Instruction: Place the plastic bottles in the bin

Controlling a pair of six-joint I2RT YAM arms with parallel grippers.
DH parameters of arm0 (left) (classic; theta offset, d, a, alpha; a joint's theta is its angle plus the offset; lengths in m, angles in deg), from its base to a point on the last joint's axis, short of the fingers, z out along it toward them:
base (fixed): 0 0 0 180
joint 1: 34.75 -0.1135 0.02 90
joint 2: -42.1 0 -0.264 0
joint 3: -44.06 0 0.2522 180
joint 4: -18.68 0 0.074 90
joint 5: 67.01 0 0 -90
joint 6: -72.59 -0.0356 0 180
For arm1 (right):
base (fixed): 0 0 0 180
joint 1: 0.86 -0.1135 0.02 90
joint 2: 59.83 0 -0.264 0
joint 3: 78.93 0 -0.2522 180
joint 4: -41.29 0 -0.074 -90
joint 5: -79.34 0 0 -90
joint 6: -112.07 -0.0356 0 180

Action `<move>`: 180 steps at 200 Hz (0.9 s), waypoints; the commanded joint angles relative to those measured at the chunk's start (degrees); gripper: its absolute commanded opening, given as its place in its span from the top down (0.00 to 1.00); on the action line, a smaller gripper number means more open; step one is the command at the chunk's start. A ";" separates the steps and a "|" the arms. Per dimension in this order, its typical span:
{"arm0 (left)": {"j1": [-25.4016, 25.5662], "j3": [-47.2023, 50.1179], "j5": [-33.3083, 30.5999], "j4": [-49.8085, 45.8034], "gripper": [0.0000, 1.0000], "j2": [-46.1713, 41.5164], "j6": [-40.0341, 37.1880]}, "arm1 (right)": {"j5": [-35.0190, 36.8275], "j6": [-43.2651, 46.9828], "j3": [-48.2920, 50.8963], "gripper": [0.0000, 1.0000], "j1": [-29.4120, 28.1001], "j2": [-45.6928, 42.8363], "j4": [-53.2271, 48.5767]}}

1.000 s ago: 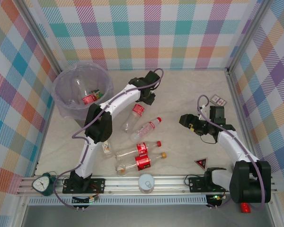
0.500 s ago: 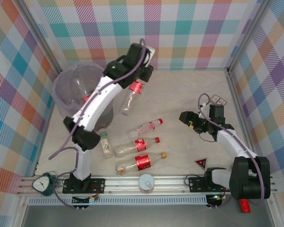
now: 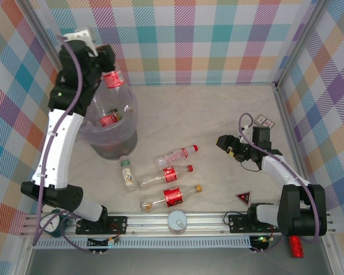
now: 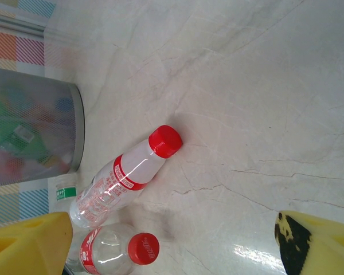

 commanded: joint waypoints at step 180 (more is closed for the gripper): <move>-9.35 28.76 3.12 6.34 1.00 -7.31 -6.55 | -0.71 1.71 0.48 0.10 -0.82 -0.64 -0.06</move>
